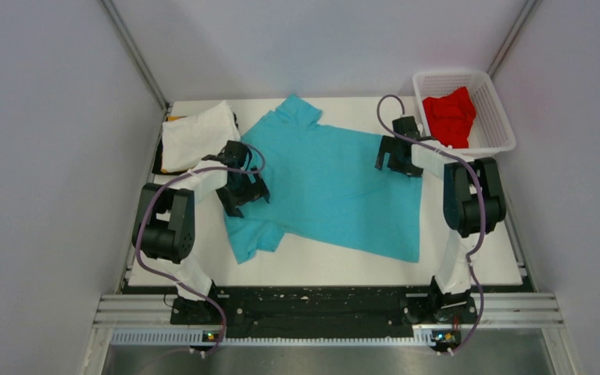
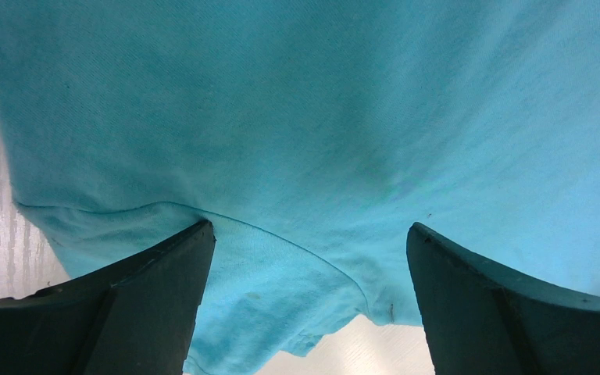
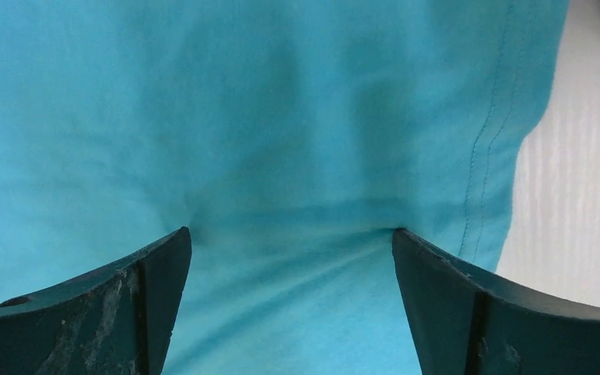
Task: Fold and stack the t-shirts
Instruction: Flatten out the tshirt, then grab the side of the flattened tshirt closest away from the robot with both arms
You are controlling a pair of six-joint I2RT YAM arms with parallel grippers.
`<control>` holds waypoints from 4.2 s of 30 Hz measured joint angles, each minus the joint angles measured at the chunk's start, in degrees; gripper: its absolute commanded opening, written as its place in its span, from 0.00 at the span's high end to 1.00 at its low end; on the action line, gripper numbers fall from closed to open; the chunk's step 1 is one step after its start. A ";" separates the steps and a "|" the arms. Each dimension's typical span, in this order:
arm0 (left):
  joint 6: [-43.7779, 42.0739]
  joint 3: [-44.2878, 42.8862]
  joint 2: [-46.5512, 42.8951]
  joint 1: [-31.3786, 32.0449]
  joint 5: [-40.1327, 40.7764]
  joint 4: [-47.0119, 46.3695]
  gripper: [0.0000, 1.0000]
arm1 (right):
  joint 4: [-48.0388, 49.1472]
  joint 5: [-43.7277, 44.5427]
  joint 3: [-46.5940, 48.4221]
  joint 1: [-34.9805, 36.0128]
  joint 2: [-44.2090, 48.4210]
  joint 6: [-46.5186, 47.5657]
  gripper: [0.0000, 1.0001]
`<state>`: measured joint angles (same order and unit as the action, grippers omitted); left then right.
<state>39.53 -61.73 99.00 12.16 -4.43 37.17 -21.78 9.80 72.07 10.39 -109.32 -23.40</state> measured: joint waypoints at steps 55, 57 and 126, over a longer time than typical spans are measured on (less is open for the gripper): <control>11.96 27.12 -29.83 -0.11 1.73 -3.08 0.01 | 30.34 -27.39 -17.00 48.61 5.14 -0.76 0.01; 11.10 25.81 -28.41 -0.11 3.61 -1.09 0.01 | 29.31 -27.17 -16.76 48.72 5.29 0.76 0.01; 13.94 23.32 -22.10 14.91 6.82 6.51 1.00 | -23.32 18.29 -31.21 17.79 57.90 -17.40 0.01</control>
<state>53.47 -38.41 76.90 27.07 2.39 43.68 -45.10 28.10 40.86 28.18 -51.42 -40.80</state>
